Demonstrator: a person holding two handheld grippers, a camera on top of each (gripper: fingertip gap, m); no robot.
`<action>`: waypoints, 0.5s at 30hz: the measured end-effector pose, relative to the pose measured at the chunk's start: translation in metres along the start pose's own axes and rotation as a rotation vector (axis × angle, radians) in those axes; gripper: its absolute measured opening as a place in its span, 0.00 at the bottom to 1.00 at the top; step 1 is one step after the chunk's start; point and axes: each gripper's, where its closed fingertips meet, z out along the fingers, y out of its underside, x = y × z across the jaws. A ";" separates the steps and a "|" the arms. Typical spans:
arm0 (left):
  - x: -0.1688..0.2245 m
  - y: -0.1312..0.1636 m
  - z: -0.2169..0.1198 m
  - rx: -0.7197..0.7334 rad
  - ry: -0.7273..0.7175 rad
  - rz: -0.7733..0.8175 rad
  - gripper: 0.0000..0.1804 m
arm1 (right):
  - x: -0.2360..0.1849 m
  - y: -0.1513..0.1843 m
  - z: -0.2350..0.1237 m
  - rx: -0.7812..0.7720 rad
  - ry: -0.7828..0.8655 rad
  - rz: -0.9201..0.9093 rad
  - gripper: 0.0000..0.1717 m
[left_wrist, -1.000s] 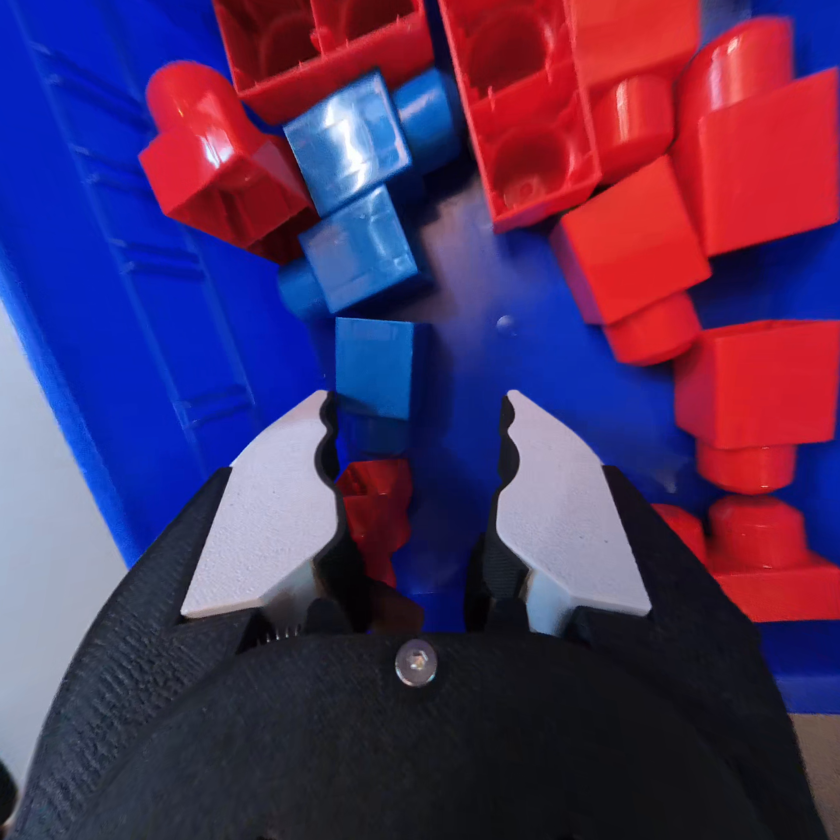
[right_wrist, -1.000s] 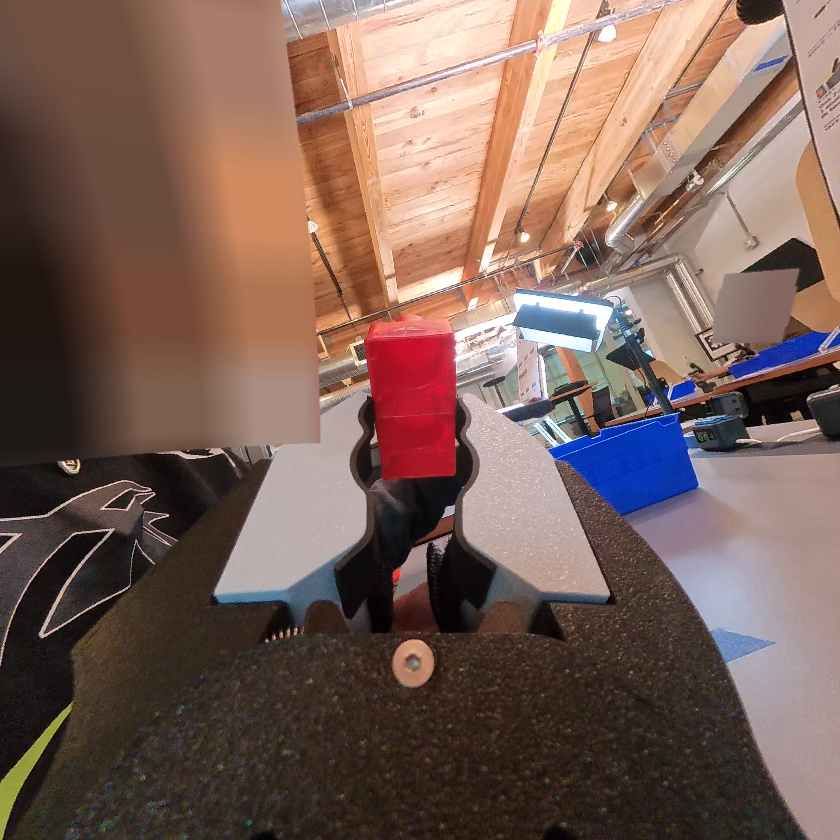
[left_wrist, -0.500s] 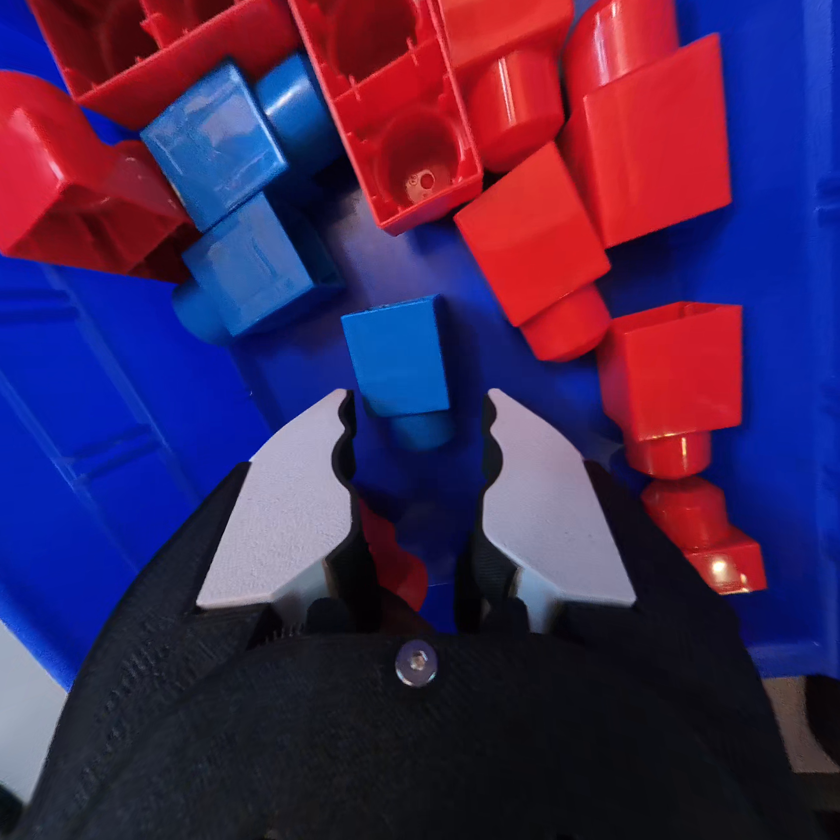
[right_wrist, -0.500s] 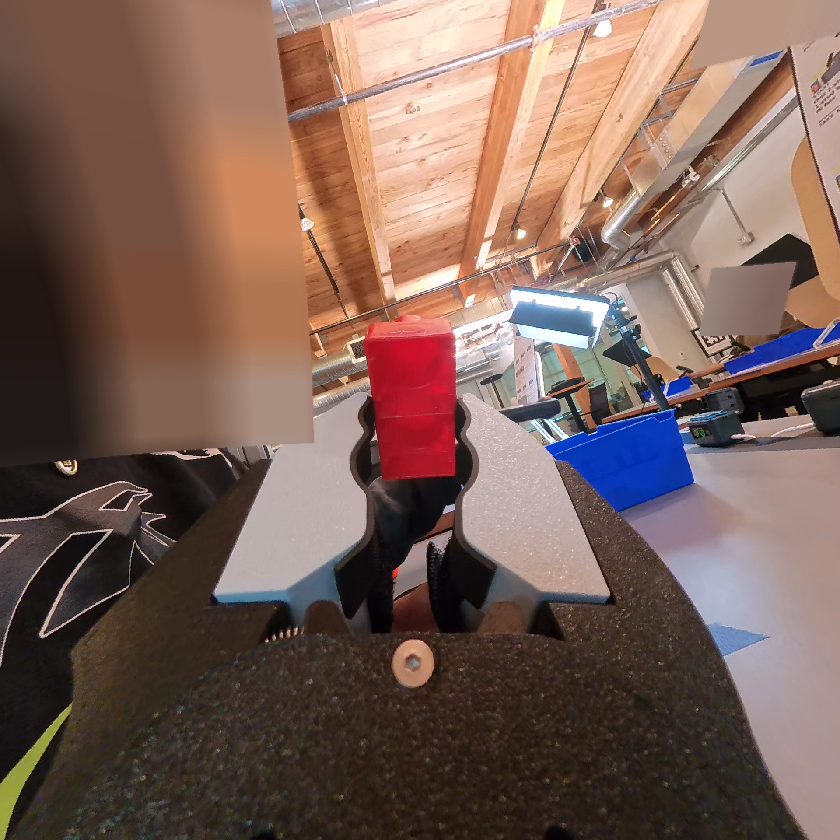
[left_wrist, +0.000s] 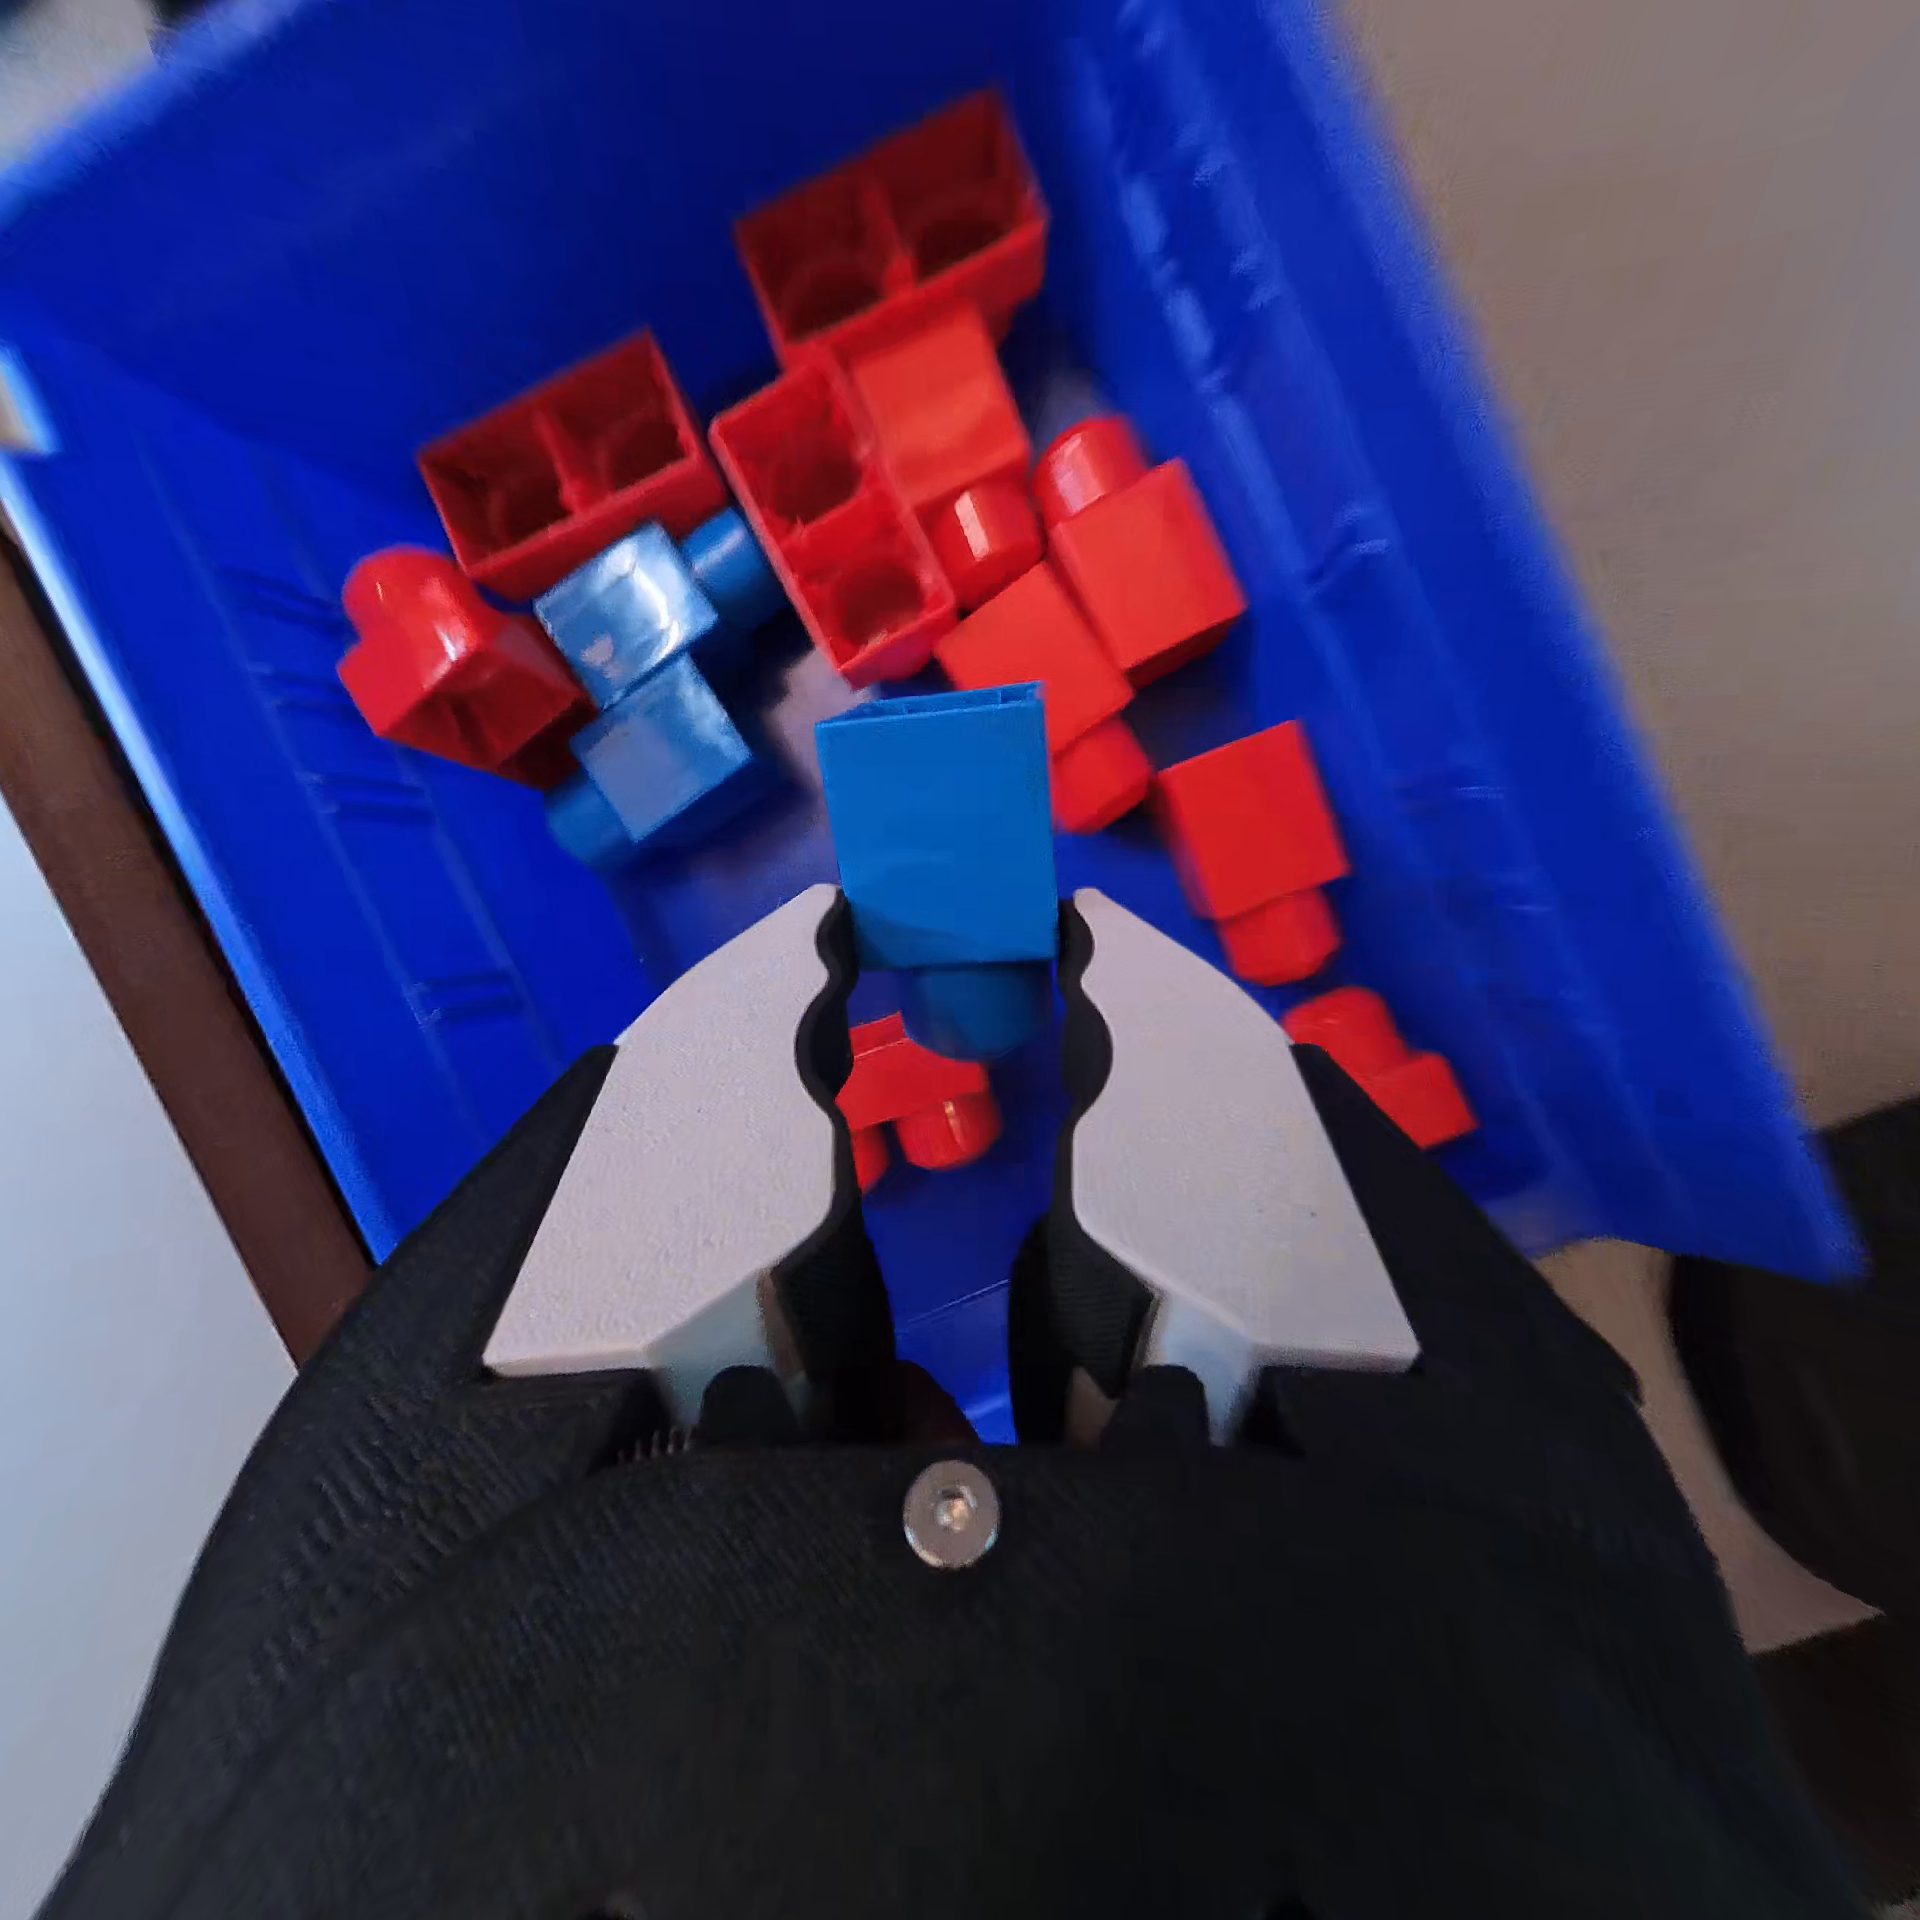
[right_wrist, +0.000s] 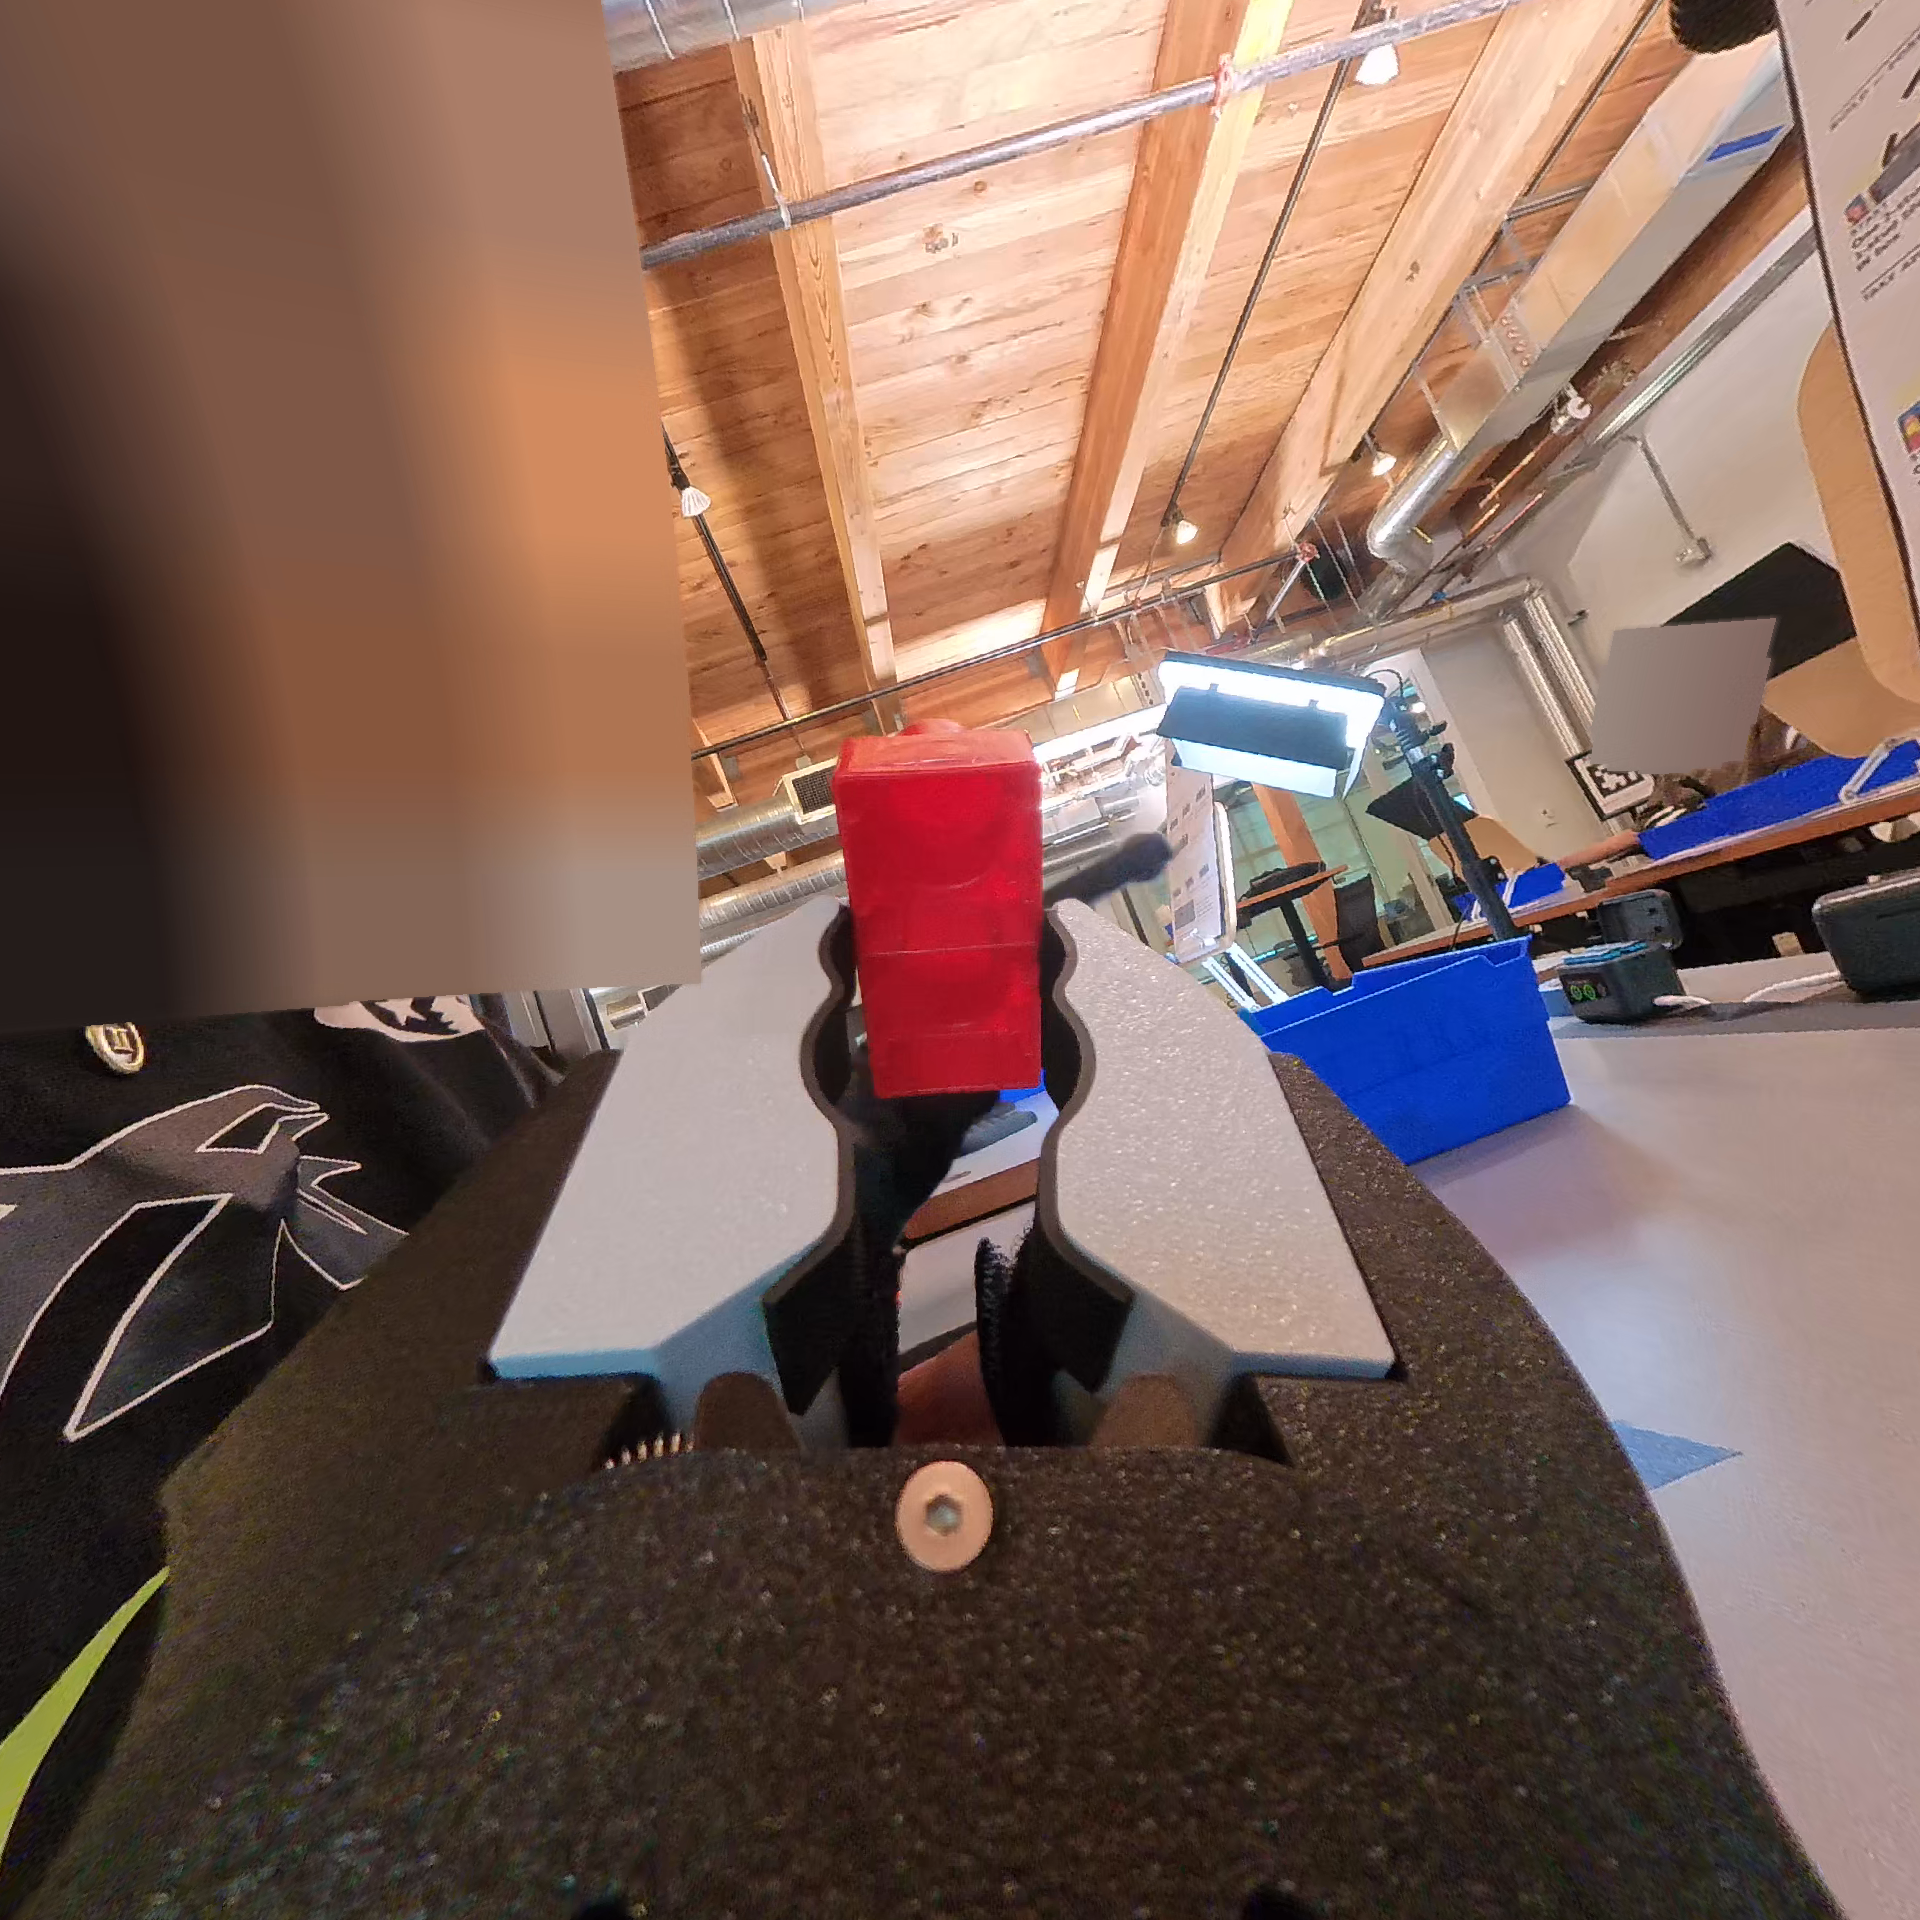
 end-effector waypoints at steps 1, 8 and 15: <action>0.010 -0.007 -0.011 0.045 0.011 0.024 0.21 | 0.000 0.000 0.000 -0.002 0.001 -0.001 0.20; 0.154 -0.045 -0.059 0.245 0.228 0.352 0.21 | 0.000 0.003 0.001 -0.017 0.004 -0.011 0.20; 0.276 -0.006 0.010 0.049 0.387 0.617 0.21 | 0.000 0.006 0.002 -0.034 0.011 -0.032 0.20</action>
